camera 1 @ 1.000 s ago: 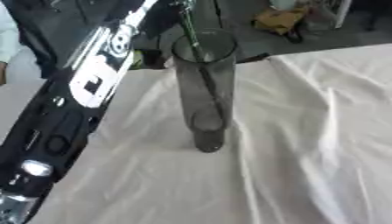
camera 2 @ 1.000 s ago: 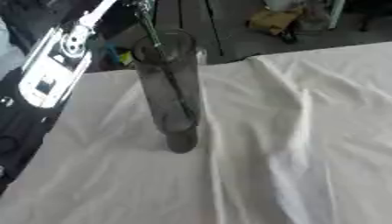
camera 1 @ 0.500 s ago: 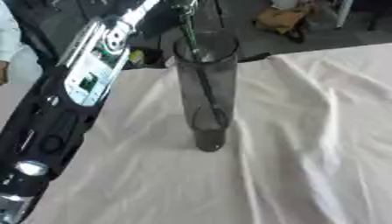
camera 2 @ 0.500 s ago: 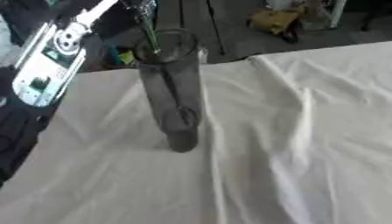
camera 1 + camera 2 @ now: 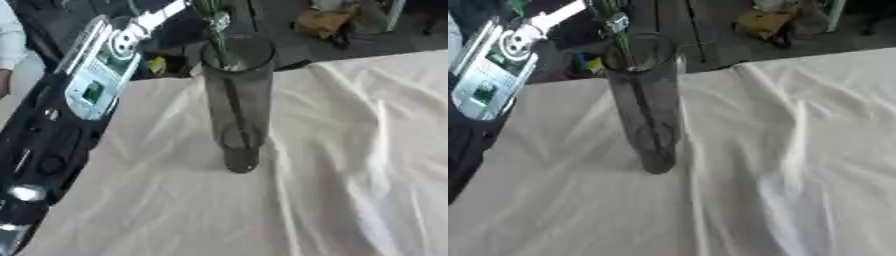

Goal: Arrange flowers into the vase.

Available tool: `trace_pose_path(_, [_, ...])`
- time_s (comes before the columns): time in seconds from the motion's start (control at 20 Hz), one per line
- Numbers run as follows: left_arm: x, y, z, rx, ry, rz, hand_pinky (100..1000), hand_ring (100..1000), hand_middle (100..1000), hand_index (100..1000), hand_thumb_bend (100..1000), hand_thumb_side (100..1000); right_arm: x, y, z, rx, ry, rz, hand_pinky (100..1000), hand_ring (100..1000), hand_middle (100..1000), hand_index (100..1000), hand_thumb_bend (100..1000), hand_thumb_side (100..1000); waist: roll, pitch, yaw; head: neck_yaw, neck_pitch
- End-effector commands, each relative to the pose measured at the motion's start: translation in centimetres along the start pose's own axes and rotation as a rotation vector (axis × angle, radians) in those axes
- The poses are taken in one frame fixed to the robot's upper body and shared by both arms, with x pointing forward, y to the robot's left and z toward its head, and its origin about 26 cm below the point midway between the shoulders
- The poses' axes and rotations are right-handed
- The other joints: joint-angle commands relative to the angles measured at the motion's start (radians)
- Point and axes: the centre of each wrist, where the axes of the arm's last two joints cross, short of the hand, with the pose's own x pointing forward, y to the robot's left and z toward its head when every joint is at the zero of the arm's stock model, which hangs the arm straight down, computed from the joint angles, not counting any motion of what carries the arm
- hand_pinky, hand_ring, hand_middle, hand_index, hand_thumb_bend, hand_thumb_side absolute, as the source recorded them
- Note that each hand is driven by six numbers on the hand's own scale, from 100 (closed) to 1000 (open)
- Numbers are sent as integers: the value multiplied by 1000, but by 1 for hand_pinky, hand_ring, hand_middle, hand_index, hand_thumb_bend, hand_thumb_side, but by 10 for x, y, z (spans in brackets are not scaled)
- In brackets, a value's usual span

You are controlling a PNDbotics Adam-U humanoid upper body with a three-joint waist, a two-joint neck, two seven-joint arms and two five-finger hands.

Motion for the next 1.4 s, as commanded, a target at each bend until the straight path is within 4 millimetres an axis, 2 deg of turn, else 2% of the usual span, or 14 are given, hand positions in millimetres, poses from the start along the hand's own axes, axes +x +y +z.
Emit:
trace_pose_path(0.05, [-4, 19, 9, 13, 9, -14, 770, 858, 840, 1000, 563, 1000, 5, -5, -3, -10, -24, 8, 668, 559, 532, 771, 100, 1000, -7, -41, 0, -2, 5])
trace_pose_path(0.25, [-5, 20, 10, -9, 11, -2, 771, 857, 838, 1000, 690, 1000, 5, -5, -3, -10, -22, 7, 668, 559, 532, 771, 100, 1000, -7, -43, 1, -2, 5])
trace_pose_path(0.45, [-7, 21, 11, -27, 11, 24, 769, 857, 838, 1000, 764, 1000, 5, -5, -3, -11, -20, 8, 668, 559, 532, 771, 100, 1000, -6, -44, 1, -3, 7])
trace_pose_path(0.85, [-12, 24, 16, -65, 15, 41, 774, 858, 839, 1000, 783, 1000, 4, -5, -2, -14, -15, 10, 668, 558, 531, 771, 100, 1000, -10, -43, 5, -5, 9])
trace_pose_path(1.1, [-14, 28, 21, -75, 17, 41, 778, 859, 841, 1000, 835, 1000, 4, -5, -1, -15, -12, 10, 668, 558, 531, 771, 100, 1000, -12, -43, 8, -6, 9])
trace_pose_path(1.4, [-21, 32, 31, -93, 27, 29, 778, 857, 838, 1000, 838, 1000, 4, -6, -1, -21, -11, 12, 667, 559, 531, 771, 100, 1000, -16, -43, 14, -11, 10])
